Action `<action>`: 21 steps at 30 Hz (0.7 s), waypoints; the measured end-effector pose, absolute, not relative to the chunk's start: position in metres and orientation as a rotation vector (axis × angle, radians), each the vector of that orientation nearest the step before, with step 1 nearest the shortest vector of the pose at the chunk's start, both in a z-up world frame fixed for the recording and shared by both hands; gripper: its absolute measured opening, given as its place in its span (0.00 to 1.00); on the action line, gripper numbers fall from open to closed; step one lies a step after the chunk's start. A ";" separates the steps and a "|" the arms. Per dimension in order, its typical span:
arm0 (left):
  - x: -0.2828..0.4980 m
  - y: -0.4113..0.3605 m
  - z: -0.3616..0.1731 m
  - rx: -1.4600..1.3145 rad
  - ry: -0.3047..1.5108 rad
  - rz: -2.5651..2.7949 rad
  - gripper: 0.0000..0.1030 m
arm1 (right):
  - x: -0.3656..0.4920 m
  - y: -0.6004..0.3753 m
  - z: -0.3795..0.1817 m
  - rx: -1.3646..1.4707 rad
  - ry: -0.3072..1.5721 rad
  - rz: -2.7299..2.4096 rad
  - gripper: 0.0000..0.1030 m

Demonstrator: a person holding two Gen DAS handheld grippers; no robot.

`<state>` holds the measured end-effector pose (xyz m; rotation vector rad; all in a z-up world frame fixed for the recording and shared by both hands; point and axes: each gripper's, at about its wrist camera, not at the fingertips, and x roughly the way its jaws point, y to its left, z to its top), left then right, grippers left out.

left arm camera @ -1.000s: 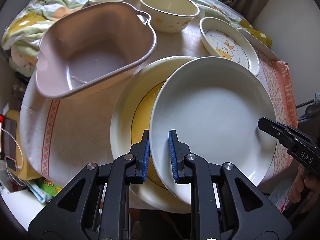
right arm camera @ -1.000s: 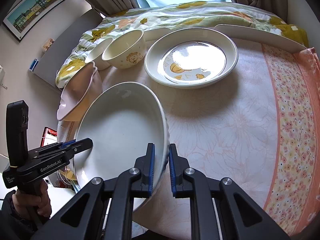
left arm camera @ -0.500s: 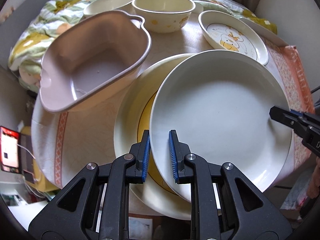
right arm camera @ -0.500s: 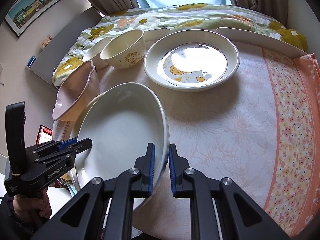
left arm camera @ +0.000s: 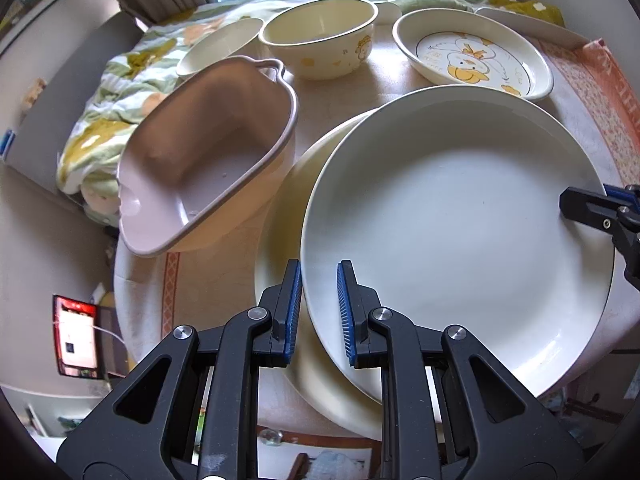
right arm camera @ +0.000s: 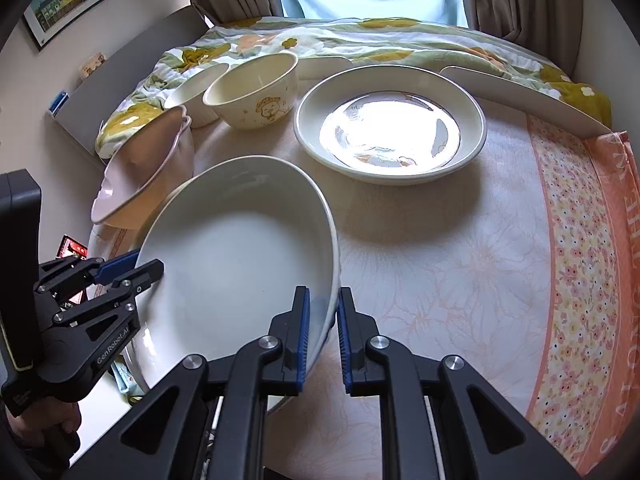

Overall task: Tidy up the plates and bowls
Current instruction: 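Carry the white plate and lower it onto the yellow plate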

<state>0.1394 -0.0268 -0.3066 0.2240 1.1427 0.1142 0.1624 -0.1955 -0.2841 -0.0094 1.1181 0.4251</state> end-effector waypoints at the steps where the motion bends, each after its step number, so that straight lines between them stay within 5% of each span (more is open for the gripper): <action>1: 0.139 -0.027 -0.307 0.235 1.141 0.120 0.15 | 0.161 -0.193 -0.284 -0.025 1.111 0.420 0.12; 21: 0.136 -0.036 -0.305 0.356 1.099 0.161 0.15 | 0.158 -0.181 -0.283 -0.100 1.077 0.360 0.12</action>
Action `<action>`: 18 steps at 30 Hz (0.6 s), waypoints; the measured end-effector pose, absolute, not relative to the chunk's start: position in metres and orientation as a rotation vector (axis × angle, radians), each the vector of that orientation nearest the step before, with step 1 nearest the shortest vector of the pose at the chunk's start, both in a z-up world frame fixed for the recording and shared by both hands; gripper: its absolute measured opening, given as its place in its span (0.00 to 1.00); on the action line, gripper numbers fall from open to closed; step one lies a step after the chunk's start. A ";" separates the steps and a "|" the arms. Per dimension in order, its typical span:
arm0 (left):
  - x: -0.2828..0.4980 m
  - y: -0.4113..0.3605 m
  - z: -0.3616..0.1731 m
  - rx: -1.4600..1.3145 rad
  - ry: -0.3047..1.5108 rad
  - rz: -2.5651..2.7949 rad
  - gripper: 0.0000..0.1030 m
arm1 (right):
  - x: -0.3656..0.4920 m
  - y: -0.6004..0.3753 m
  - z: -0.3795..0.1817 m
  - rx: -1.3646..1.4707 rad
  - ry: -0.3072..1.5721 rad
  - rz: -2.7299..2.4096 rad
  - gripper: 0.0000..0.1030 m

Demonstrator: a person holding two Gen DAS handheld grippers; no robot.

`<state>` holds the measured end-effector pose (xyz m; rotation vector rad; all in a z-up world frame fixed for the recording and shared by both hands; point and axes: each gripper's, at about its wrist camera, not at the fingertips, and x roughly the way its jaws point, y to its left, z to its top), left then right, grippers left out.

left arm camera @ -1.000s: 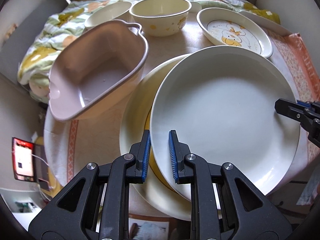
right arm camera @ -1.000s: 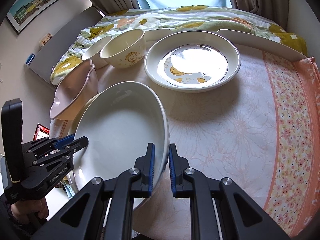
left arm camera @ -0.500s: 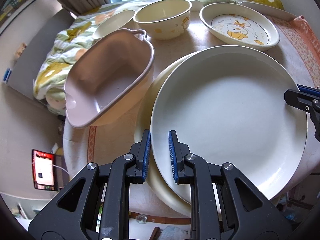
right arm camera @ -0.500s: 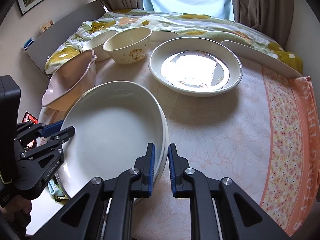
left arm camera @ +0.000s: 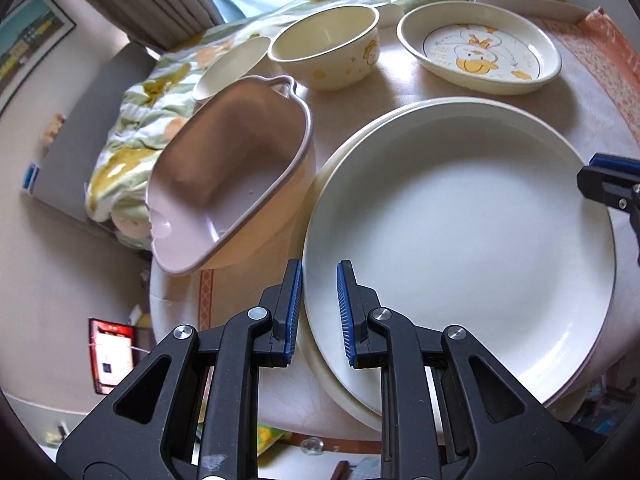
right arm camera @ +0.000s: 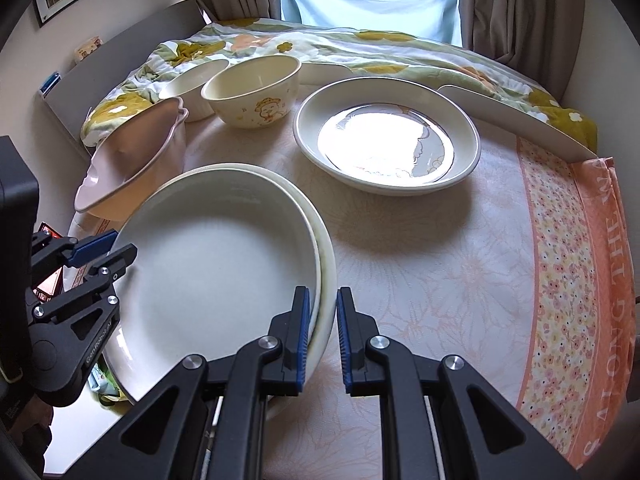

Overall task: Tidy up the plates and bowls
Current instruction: 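Carry the white plate and lower it onto the yellow plate, then open the left gripper to release the white plate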

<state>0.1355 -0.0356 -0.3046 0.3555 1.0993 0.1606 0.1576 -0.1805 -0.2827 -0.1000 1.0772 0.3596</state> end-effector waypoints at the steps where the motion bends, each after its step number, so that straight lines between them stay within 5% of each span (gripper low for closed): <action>1: 0.136 -0.036 -0.304 0.358 1.100 0.159 0.15 | 0.158 -0.180 -0.283 -0.101 1.077 0.356 0.12; 11: 0.137 -0.028 -0.298 0.329 1.111 0.125 0.15 | 0.158 -0.181 -0.280 -0.071 1.073 0.343 0.12; 18: 0.138 -0.013 -0.237 0.160 1.053 0.068 0.16 | 0.160 -0.194 -0.236 -0.003 1.011 0.380 0.12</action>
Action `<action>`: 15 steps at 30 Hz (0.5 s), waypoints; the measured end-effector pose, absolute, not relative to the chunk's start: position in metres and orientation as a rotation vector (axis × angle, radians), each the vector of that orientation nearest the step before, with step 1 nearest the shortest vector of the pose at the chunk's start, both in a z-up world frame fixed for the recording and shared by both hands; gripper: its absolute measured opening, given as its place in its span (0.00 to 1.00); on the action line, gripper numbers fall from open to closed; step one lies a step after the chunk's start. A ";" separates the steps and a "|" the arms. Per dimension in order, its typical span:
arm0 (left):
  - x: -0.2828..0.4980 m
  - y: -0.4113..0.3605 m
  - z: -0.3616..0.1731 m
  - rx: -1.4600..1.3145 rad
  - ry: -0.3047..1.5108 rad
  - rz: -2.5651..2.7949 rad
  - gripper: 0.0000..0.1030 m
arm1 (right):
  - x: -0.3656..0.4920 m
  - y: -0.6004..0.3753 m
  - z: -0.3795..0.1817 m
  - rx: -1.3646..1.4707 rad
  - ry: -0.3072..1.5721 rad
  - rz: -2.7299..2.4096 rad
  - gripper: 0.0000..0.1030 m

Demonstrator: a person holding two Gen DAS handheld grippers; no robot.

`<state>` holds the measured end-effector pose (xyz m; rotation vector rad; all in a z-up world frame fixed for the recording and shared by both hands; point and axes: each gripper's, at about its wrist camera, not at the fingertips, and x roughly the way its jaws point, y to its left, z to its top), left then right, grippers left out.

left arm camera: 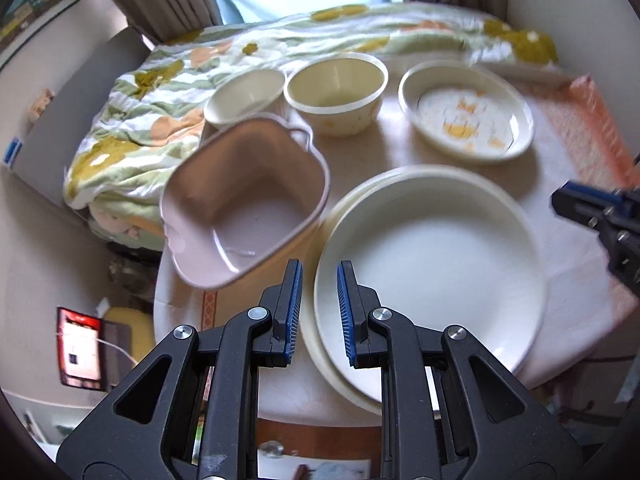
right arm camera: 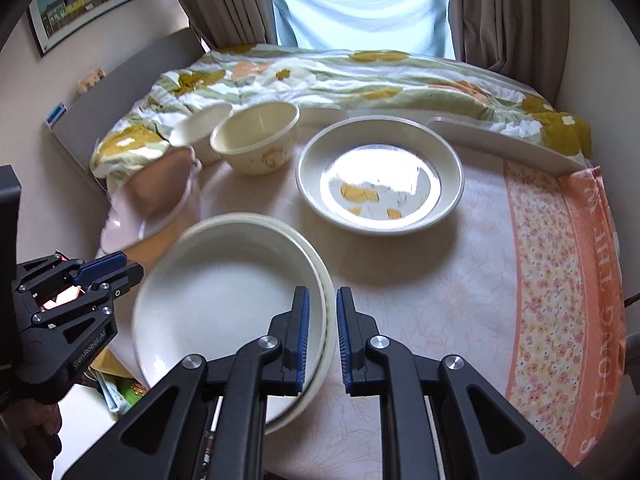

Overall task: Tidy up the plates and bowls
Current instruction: 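Open the left gripper to release the white plate, then grasp the rim of the white duck-print dish with the left gripper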

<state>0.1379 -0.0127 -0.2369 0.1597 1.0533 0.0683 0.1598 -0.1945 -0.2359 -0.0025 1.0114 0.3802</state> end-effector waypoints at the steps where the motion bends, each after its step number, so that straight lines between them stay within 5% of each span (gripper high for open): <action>1: 0.139 -0.012 -0.229 0.145 1.040 0.060 0.26 | 0.161 -0.197 -0.228 0.011 1.008 0.393 0.12; 4: 0.144 -0.016 -0.198 0.128 0.948 0.034 0.98 | 0.160 -0.207 -0.206 0.015 0.965 0.373 0.26; 6: 0.147 -0.019 -0.182 0.102 0.889 -0.010 1.00 | 0.161 -0.216 -0.192 0.016 0.930 0.366 0.95; 15: 0.208 -0.036 -0.161 -0.113 0.912 -0.132 1.00 | 0.212 -0.277 -0.161 0.000 0.960 0.423 1.00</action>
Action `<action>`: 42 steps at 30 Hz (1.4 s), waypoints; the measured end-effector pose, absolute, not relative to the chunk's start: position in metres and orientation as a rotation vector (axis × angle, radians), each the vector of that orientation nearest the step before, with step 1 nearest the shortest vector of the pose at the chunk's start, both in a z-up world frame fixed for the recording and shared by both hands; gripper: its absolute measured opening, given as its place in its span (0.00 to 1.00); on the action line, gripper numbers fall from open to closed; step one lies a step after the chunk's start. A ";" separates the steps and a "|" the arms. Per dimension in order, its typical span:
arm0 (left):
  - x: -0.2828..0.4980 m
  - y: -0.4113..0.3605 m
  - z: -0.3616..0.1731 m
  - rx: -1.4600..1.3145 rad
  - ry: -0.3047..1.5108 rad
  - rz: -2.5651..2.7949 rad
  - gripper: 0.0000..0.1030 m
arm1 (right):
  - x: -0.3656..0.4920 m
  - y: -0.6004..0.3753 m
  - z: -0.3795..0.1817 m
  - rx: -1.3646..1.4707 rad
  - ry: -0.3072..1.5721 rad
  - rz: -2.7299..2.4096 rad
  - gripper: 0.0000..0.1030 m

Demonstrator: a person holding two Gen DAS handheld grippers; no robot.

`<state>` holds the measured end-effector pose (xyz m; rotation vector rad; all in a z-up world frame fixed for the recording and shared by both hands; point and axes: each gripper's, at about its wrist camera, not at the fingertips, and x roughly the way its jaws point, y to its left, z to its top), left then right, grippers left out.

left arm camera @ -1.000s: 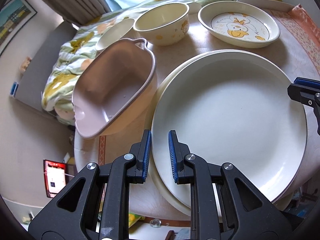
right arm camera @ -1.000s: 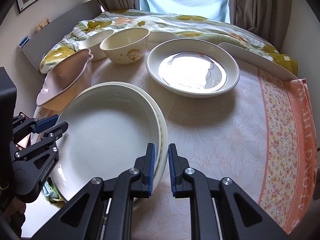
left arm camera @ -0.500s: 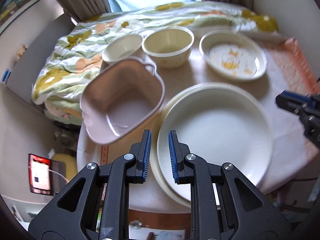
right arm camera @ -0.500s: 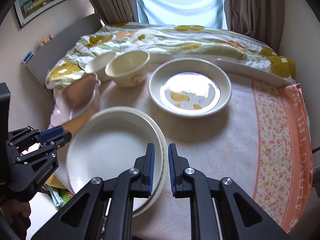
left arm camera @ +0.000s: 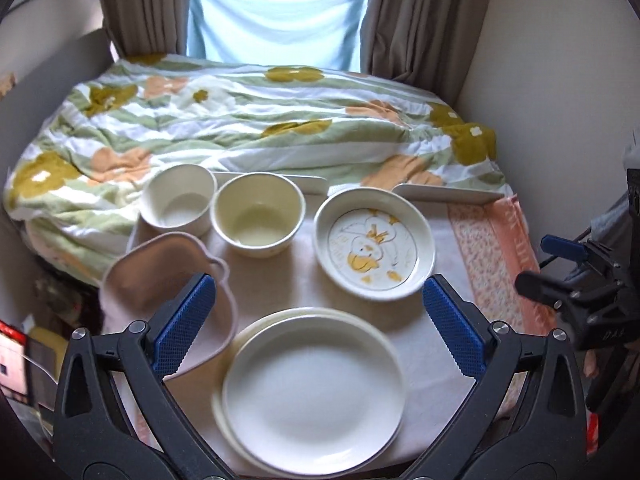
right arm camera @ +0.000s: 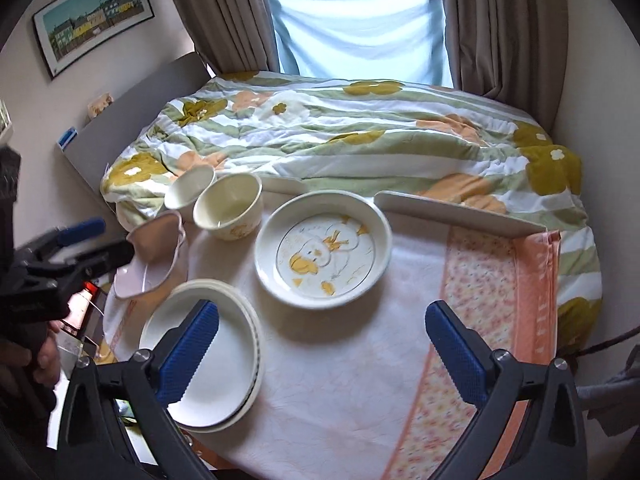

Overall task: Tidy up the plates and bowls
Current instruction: 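Grasp the rim of the white duck-print dish with the left gripper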

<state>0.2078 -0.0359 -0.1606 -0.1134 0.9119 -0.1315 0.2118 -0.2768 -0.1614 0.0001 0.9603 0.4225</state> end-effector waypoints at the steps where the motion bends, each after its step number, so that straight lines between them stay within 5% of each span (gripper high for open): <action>1: 0.217 -0.039 -0.166 -0.139 0.930 -0.129 1.00 | 0.220 -0.281 -0.160 -0.010 0.965 0.424 1.00; 7: 0.258 -0.057 -0.215 -0.249 1.036 -0.040 0.95 | 0.286 -0.294 -0.186 -0.106 1.032 0.450 1.00; 13: 0.296 -0.072 -0.273 -0.277 1.157 0.073 0.81 | 0.350 -0.305 -0.248 -0.068 1.164 0.570 0.96; 16: 0.308 -0.075 -0.295 -0.297 1.195 0.105 0.74 | 0.368 -0.301 -0.273 -0.066 1.200 0.657 0.80; 18: 0.314 -0.077 -0.310 -0.301 1.231 0.128 0.62 | 0.376 -0.293 -0.290 -0.077 1.236 0.718 0.56; 20: 0.317 -0.077 -0.321 -0.305 1.260 0.147 0.52 | 0.380 -0.288 -0.303 -0.074 1.262 0.752 0.52; 25: 0.318 -0.082 -0.328 -0.288 1.277 0.172 0.45 | 0.384 -0.283 -0.309 -0.049 1.260 0.803 0.36; 35: 0.318 -0.090 -0.326 -0.278 1.271 0.166 0.27 | 0.387 -0.279 -0.317 -0.088 1.254 0.823 0.14; 42: 0.316 -0.087 -0.325 -0.288 1.270 0.172 0.22 | 0.385 -0.280 -0.317 -0.093 1.244 0.814 0.13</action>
